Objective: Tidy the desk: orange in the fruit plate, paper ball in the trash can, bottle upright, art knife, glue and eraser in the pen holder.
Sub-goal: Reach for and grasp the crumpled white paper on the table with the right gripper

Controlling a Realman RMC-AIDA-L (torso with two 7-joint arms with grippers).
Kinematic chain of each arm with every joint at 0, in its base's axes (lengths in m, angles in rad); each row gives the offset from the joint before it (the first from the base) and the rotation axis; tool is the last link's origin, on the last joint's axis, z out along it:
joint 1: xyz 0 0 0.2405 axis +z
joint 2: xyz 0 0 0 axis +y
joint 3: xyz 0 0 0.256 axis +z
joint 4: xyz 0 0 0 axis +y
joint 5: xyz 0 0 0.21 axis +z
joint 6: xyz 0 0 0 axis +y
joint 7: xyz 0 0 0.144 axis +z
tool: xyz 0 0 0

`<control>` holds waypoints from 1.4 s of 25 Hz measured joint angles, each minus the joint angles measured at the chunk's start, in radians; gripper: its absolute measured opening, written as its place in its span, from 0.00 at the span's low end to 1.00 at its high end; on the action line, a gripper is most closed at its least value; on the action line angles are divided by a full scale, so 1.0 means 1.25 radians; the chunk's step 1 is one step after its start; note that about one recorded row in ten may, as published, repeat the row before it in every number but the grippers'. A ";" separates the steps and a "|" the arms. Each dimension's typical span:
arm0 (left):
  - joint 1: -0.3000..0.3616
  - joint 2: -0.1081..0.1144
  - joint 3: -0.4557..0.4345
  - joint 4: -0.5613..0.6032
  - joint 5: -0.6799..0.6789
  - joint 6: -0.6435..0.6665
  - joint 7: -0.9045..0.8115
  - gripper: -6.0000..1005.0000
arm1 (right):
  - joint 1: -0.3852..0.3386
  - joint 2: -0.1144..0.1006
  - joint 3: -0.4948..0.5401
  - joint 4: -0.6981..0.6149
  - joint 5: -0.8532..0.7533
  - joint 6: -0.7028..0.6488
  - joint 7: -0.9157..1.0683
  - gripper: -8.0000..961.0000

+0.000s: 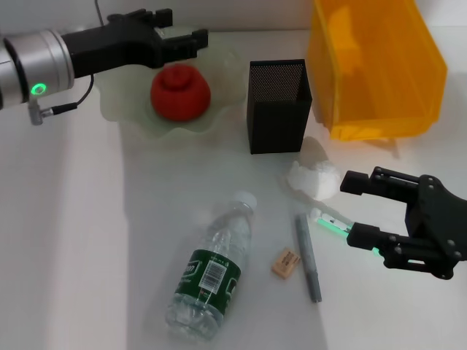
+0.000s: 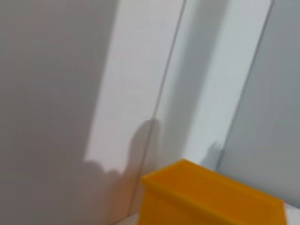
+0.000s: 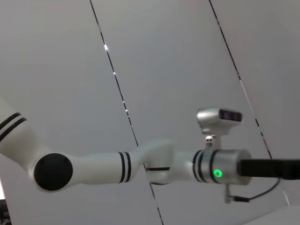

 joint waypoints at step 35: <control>0.185 0.066 -0.118 0.047 0.121 0.495 0.024 0.84 | 0.229 -0.003 -0.306 -0.774 -0.545 0.166 1.036 0.74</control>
